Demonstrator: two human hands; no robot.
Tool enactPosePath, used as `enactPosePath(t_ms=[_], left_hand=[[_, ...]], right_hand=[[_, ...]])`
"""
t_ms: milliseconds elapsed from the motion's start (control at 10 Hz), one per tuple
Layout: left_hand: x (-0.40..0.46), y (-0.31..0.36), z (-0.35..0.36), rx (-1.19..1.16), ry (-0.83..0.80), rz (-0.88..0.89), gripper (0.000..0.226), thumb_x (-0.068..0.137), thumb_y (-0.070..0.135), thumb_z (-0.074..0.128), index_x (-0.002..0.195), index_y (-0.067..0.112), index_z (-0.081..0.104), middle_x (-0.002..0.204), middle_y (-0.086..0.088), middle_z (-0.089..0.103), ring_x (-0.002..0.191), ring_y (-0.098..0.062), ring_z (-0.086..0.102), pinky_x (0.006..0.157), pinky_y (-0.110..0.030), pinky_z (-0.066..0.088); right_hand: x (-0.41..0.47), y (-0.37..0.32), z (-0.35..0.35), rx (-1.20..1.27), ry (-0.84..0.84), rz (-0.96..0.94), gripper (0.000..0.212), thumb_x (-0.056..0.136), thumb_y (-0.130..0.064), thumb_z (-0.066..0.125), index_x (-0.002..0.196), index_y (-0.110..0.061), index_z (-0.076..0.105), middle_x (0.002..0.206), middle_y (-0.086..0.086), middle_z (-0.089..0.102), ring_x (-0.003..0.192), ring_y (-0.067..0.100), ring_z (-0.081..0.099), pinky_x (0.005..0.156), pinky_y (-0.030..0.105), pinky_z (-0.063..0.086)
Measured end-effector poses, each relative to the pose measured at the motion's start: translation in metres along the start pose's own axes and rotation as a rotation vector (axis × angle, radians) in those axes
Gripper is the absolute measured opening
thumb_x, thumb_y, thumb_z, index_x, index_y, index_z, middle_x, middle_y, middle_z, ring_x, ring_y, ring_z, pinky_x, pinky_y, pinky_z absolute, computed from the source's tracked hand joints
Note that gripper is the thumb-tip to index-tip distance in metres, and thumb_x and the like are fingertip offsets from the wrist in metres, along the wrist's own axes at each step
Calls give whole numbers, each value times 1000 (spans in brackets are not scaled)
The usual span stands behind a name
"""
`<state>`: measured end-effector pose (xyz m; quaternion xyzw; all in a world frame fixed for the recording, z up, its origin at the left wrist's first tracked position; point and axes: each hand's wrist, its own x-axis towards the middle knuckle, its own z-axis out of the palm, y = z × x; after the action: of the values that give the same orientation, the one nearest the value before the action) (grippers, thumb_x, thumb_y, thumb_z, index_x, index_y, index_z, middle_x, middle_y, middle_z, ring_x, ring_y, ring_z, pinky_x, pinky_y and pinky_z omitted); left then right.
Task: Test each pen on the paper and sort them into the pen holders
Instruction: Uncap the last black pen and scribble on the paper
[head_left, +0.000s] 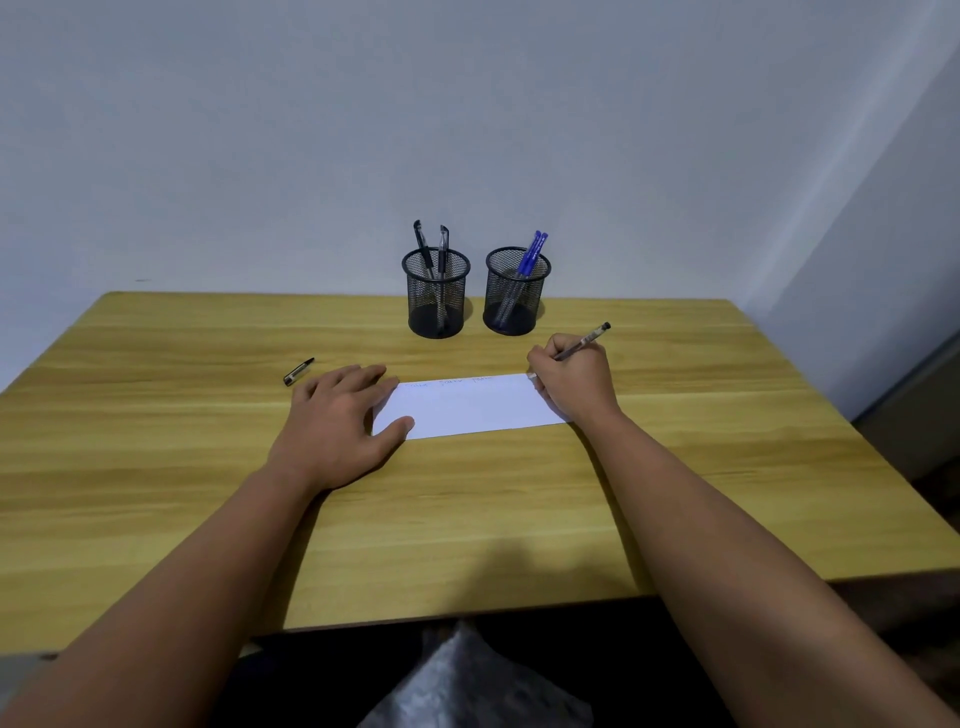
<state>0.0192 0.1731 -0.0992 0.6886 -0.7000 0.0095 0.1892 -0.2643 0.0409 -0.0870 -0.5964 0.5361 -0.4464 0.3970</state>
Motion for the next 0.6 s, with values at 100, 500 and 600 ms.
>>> enactPosePath(t_ms=[100,500,600], left_hand=[[0,0,-1,-1,4,2,72,83,75,36,140,37,56,153,13,48,144,-17,37,114,-47,21],[-1,-1,-1,1,-3,-3,71,83,75,35,141,38,56,154,14,47,145,-17,36,115,-46,20],[-1,-1,-1,8,-7,0,71,84,75,36,142,39,55,154,14,46,145,-16,35,115,-46,20]], right_hand=[[1,1,1,16,-2,6,39,99,-18,72,75,8,58,72,31,66,56,20,64,53,30,53],[2,5,2,6,66,-6,39,97,-18,68,69,4,53,63,27,63,53,27,62,56,37,52],[1,4,2,30,86,4,39,99,-15,68,71,8,54,64,30,60,53,26,64,53,33,51]])
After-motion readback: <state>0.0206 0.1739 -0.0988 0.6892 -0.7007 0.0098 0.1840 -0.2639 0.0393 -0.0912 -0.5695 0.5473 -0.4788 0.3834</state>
